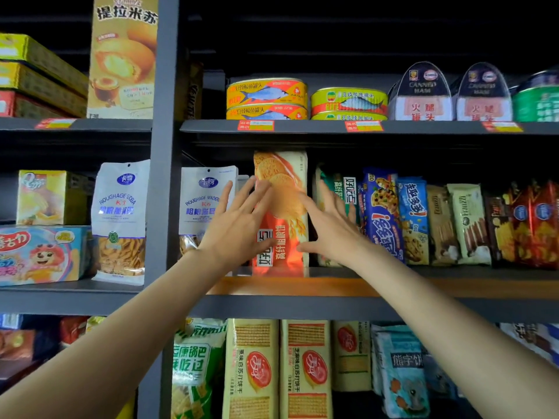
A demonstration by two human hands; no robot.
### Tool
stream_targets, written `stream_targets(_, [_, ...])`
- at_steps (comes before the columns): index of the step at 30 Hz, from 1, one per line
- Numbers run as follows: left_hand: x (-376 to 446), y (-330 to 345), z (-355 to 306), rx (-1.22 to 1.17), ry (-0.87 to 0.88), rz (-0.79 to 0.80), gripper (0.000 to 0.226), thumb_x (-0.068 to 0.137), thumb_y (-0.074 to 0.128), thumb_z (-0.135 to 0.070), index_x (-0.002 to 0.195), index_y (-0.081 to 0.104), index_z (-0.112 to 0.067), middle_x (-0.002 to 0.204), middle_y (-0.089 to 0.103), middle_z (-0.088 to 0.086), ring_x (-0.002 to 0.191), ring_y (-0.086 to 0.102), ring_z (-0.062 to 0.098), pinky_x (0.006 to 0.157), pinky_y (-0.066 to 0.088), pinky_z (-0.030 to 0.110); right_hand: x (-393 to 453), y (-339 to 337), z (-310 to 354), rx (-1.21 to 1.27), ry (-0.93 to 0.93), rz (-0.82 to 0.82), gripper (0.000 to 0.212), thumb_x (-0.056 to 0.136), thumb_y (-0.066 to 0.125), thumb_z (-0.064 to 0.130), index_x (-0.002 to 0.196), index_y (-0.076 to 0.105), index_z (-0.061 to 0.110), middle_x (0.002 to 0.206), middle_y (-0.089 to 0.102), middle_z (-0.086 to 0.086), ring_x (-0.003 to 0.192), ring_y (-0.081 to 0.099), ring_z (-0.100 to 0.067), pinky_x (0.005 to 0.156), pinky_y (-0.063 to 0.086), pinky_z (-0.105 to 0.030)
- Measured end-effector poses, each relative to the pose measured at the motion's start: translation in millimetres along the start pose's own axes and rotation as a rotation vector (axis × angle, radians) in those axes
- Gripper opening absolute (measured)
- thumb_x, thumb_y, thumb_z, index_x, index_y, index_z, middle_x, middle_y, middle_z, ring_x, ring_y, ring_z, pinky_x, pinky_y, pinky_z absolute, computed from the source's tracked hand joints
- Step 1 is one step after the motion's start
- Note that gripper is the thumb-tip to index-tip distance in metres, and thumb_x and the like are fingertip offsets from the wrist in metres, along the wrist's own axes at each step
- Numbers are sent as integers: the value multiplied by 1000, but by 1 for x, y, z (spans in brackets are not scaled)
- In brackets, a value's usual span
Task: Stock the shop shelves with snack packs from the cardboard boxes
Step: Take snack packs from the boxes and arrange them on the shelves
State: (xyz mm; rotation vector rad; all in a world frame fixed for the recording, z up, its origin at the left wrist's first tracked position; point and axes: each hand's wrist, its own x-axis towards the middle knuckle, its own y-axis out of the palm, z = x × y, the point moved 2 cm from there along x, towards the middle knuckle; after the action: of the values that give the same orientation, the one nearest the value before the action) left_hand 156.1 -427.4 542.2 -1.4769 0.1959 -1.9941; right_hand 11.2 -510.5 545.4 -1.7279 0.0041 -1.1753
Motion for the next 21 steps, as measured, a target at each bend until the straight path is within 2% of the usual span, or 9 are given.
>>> stream_targets(3, [3, 2, -6, 13, 26, 41, 77, 90, 44, -53, 149, 9, -19, 158, -2, -1, 145, -12, 19, 107, -20, 40, -3, -2, -9, -18, -36, 17, 99, 79, 72, 37, 149, 0, 38, 155, -18, -9, 143, -14, -33, 112, -2, -59])
stream_targets(5, [1, 3, -6, 7, 43, 30, 71, 90, 48, -47, 148, 20, -17, 158, 9, 3, 145, -4, 24, 108, -15, 44, -5, -3, -10, -20, -76, 14, 96, 81, 69, 42, 149, 1, 39, 156, -17, -7, 142, -17, -30, 112, -3, -58])
stream_targets(8, [-15, -12, 1, -36, 90, -241, 50, 85, 54, -29, 132, 48, -12, 142, 43, 13, 137, 29, 29, 113, 14, 47, -7, -10, -6, 11, -140, -134, 92, 84, 64, 44, 149, 0, 37, 156, -12, -4, 143, -14, -25, 114, -2, -52])
stream_targets(11, [-48, -42, 20, -152, 54, -537, 39, 81, 48, -19, 119, 53, -10, 129, 52, 11, 117, 42, 26, 99, 29, 40, -4, -17, 13, 56, -221, -345, 85, 83, 64, 45, 149, 16, 23, 154, 10, -12, 142, 5, -29, 116, 11, -51])
stream_targets(13, [-68, -57, 43, -194, -44, -596, 37, 80, 47, -17, 116, 50, -11, 125, 50, 10, 110, 44, 27, 92, 31, 39, 2, -16, 35, 95, -280, -493, 77, 79, 62, 44, 143, 33, 15, 146, 29, -16, 134, 20, -29, 111, 22, -51])
stream_targets(15, [-82, -59, 76, -211, -149, -583, 37, 80, 44, -17, 117, 46, -11, 124, 50, 13, 110, 45, 30, 92, 33, 42, 9, -14, 63, 106, -343, -554, 74, 75, 62, 44, 137, 41, 11, 140, 38, -16, 130, 25, -27, 109, 20, -46])
stream_targets(18, [-97, -49, 127, -204, -241, -483, 42, 80, 40, -20, 121, 45, -8, 126, 49, 17, 113, 45, 35, 95, 36, 47, 19, -3, 96, 15, -353, -319, 72, 84, 62, 44, 143, 33, 14, 152, 22, -10, 142, 11, -25, 114, -1, -42])
stream_targets(19, [-101, -42, 142, -176, -240, -426, 46, 80, 42, -21, 123, 44, -8, 128, 49, 17, 114, 46, 36, 96, 36, 48, 22, 0, 101, 5, -336, -295, 68, 86, 61, 42, 143, 34, 15, 154, 19, -9, 143, 9, -25, 115, -3, -42])
stream_targets(21, [-109, -28, 167, -98, -188, -267, 56, 77, 57, -19, 129, 41, -10, 134, 48, 17, 118, 47, 38, 96, 38, 51, 20, -5, 113, 95, -307, -455, 55, 85, 62, 31, 133, 47, 10, 146, 34, -14, 136, 27, -32, 112, 8, -38])
